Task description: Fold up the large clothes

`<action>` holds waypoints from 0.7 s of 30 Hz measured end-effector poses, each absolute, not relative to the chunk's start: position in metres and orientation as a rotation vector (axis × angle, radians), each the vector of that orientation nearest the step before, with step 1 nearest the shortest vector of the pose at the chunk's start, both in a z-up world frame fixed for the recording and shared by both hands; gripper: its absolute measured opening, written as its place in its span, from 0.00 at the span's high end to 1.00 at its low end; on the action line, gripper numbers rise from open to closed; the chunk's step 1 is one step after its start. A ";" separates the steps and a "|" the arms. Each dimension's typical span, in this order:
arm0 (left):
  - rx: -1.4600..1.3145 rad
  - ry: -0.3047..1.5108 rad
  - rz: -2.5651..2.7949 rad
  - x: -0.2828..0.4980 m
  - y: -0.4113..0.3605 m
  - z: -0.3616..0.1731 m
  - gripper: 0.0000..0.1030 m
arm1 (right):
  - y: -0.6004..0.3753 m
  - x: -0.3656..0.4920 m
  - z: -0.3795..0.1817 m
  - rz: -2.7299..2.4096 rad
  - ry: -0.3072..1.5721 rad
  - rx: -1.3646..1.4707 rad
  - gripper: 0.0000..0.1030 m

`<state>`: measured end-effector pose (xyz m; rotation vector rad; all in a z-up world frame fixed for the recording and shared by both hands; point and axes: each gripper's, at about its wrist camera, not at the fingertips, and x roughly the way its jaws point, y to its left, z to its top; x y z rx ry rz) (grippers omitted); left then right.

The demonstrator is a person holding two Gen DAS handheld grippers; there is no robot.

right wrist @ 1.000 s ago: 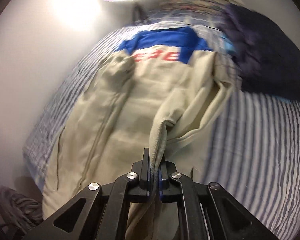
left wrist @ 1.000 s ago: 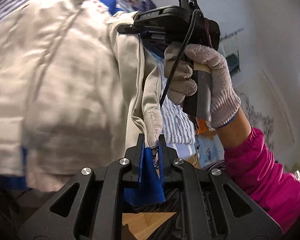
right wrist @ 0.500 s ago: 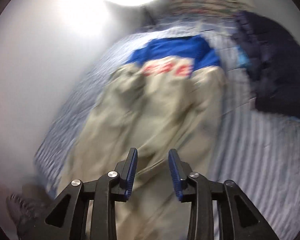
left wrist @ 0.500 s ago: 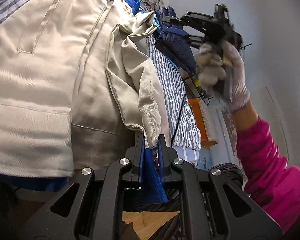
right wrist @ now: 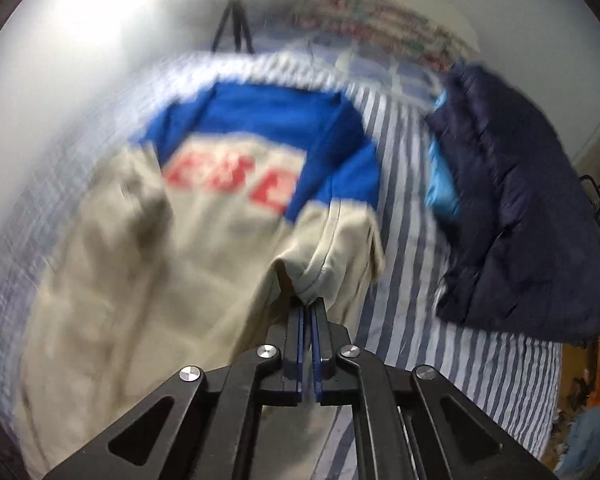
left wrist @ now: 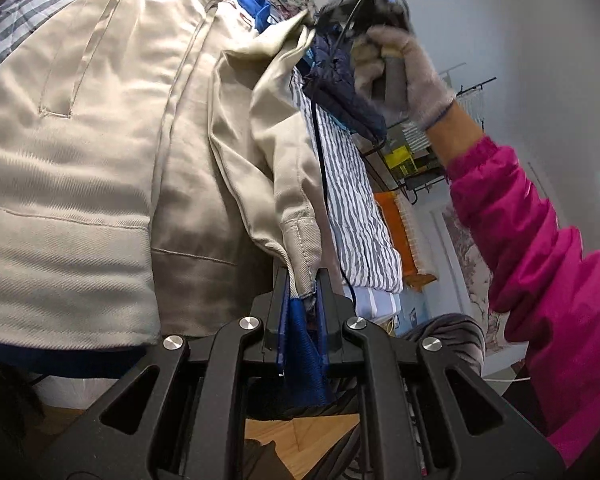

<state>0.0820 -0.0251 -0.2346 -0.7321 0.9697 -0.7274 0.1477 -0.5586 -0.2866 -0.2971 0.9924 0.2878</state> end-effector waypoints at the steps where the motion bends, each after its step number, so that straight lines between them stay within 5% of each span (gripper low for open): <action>1: -0.733 0.972 -0.726 0.083 -0.025 -0.236 0.91 | -0.556 0.152 -0.278 0.300 0.988 -0.270 1.00; 16: -0.749 1.027 -0.627 0.086 0.000 -0.258 0.91 | -0.444 0.182 -0.382 0.309 1.073 -0.430 0.99; 19: -0.738 1.025 -0.623 0.083 0.000 -0.256 0.91 | -0.461 0.174 -0.358 0.417 1.087 -0.323 0.77; 21: -0.742 1.022 -0.619 0.081 0.002 -0.254 0.91 | -0.482 0.161 -0.330 0.483 1.051 -0.234 0.74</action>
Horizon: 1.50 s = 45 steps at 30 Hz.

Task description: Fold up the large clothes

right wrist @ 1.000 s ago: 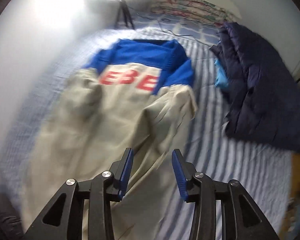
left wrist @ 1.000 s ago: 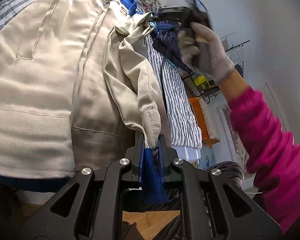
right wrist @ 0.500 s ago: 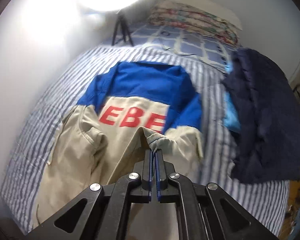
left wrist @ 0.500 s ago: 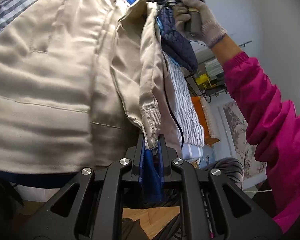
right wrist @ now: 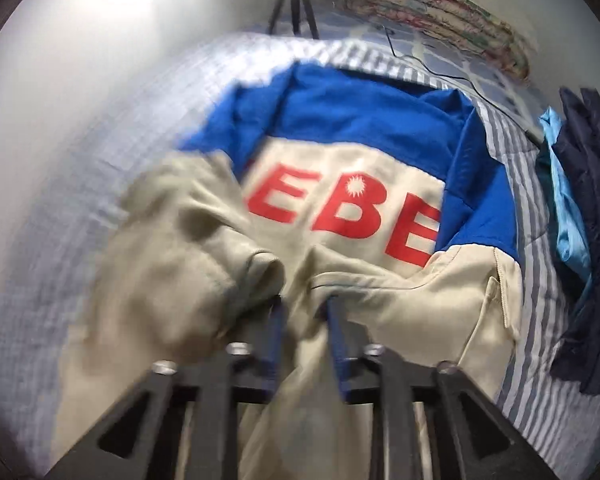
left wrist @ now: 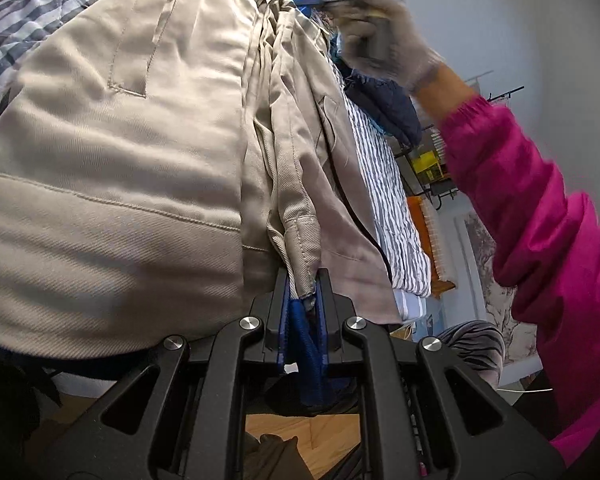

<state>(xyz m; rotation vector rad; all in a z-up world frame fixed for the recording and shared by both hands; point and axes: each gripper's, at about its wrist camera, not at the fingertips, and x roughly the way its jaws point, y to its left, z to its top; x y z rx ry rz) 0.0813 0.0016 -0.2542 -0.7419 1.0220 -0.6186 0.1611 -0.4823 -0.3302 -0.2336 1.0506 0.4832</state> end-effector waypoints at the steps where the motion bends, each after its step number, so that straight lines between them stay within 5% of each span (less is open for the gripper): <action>1: -0.744 1.021 -0.618 0.080 0.002 -0.253 0.91 | -0.493 0.153 -0.318 0.511 1.034 -0.199 0.74; 11: -0.675 0.990 -0.613 0.073 0.003 -0.235 0.89 | -0.640 0.003 -0.225 0.604 0.925 -0.044 0.73; 29: -0.342 0.997 -0.606 0.116 -0.010 -0.196 0.88 | -0.641 -0.161 -0.388 0.612 1.105 -0.310 0.72; 34: -0.231 1.093 -0.604 0.147 -0.041 -0.221 0.88 | -0.654 -0.162 -0.371 0.611 1.090 -0.227 0.72; 41: -0.205 1.156 -0.591 0.171 -0.053 -0.242 0.84 | -0.687 -0.161 -0.359 0.504 1.058 -0.162 0.64; 43: -0.170 1.135 -0.588 0.167 -0.055 -0.235 0.84 | -0.697 -0.160 -0.357 0.487 1.049 -0.104 0.50; 45: -0.145 1.084 -0.587 0.162 -0.052 -0.221 0.84 | -0.704 -0.160 -0.351 0.482 1.019 -0.059 0.47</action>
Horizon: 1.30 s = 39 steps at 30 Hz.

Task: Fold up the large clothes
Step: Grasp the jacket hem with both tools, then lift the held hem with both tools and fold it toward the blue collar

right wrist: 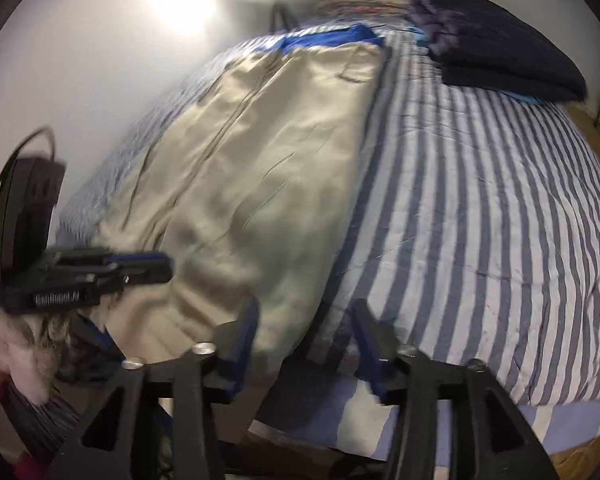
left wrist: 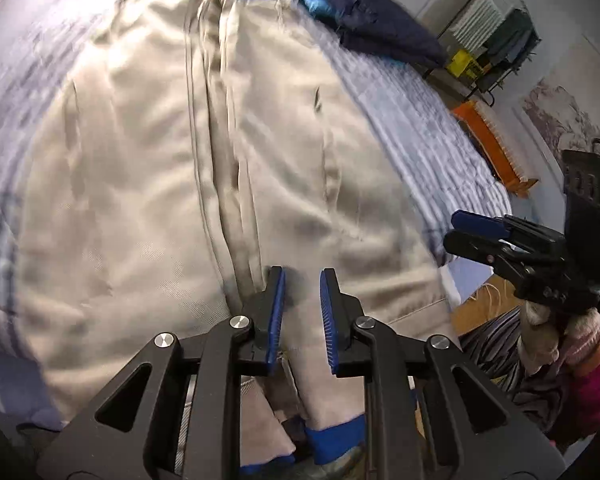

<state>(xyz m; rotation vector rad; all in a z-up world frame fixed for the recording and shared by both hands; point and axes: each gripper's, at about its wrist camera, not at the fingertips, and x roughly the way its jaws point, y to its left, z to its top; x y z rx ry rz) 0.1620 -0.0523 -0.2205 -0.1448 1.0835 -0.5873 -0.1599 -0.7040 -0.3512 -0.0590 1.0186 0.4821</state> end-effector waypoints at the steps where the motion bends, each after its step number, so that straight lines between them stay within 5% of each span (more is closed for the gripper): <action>1: -0.135 1.059 -0.586 0.159 -0.049 -0.212 0.84 | -0.702 -0.159 -0.349 0.490 1.007 -0.073 0.48; 7: -0.046 0.977 -0.505 0.159 -0.020 -0.189 0.78 | -0.671 -0.169 -0.354 0.572 1.001 -0.230 0.53; 9: -0.060 0.990 -0.459 0.163 0.001 -0.191 0.43 | -0.662 -0.174 -0.369 0.574 1.049 -0.317 0.57; 10: -0.078 0.995 -0.430 0.164 0.015 -0.193 0.40 | -0.660 -0.176 -0.378 0.574 1.073 -0.356 0.57; 15: -0.153 1.085 -0.361 0.176 0.059 -0.212 0.40 | -0.677 -0.169 -0.371 0.605 1.112 -0.291 0.57; 19: -0.273 1.162 -0.381 0.176 0.080 -0.235 0.40 | -0.710 -0.159 -0.358 0.577 1.089 -0.118 0.35; 29: -0.473 1.202 -0.455 0.145 0.093 -0.256 0.40 | -0.732 -0.148 -0.393 0.696 1.221 0.230 0.35; 32: -0.491 1.203 -0.460 0.139 0.093 -0.255 0.40 | -0.728 -0.149 -0.404 0.782 1.288 0.323 0.48; 39: -0.484 1.196 -0.459 0.134 0.093 -0.251 0.53 | -0.704 -0.159 -0.407 0.822 1.302 0.259 0.48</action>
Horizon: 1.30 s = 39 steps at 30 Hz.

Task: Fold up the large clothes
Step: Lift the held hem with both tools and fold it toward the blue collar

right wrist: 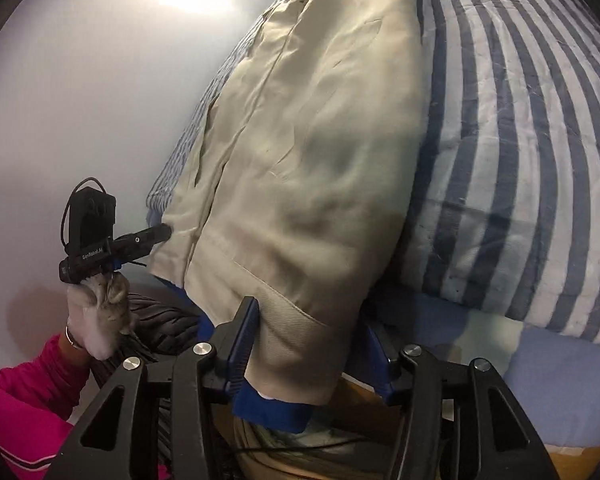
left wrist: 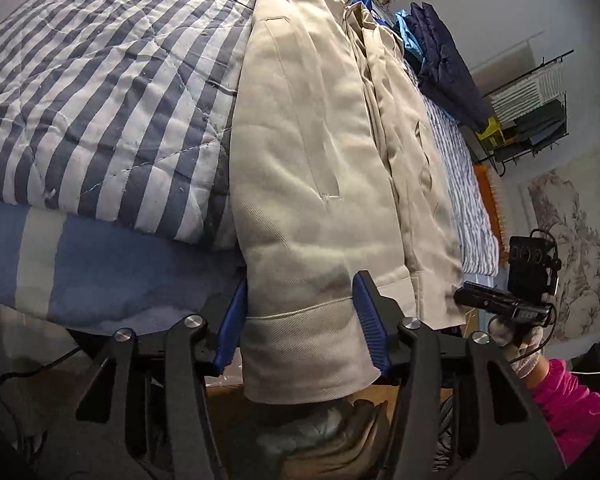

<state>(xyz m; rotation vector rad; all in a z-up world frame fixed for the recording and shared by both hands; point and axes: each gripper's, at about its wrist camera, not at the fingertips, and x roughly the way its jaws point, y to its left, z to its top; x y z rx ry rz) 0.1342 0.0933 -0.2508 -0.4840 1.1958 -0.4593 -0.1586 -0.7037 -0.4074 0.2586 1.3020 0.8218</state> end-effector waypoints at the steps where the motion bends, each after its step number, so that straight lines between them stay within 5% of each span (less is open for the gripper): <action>1: -0.465 1.196 -0.455 0.134 0.092 -0.251 0.56 | -0.704 -0.158 -0.408 0.814 1.305 0.264 0.54; 6: -0.423 1.178 -0.454 0.132 0.087 -0.244 0.70 | -0.710 -0.158 -0.407 0.800 1.312 0.297 0.73; 9: -0.435 1.169 -0.450 0.130 0.087 -0.241 0.69 | -0.711 -0.162 -0.402 0.815 1.293 0.316 0.71; 12: -0.454 1.189 -0.438 0.132 0.087 -0.246 0.60 | -0.713 -0.163 -0.412 0.805 1.351 0.358 0.54; 15: -0.459 1.192 -0.448 0.132 0.088 -0.247 0.61 | -0.709 -0.169 -0.418 0.812 1.361 0.376 0.54; 19: -0.454 1.179 -0.453 0.131 0.086 -0.241 0.72 | -0.702 -0.169 -0.409 0.815 1.346 0.348 0.78; 22: -0.485 1.161 -0.463 0.130 0.087 -0.233 0.77 | -0.704 -0.168 -0.402 0.816 1.329 0.377 0.86; 39: -0.652 1.038 -0.534 0.184 0.084 -0.163 0.85 | -0.708 -0.118 -0.329 0.836 1.130 0.601 0.91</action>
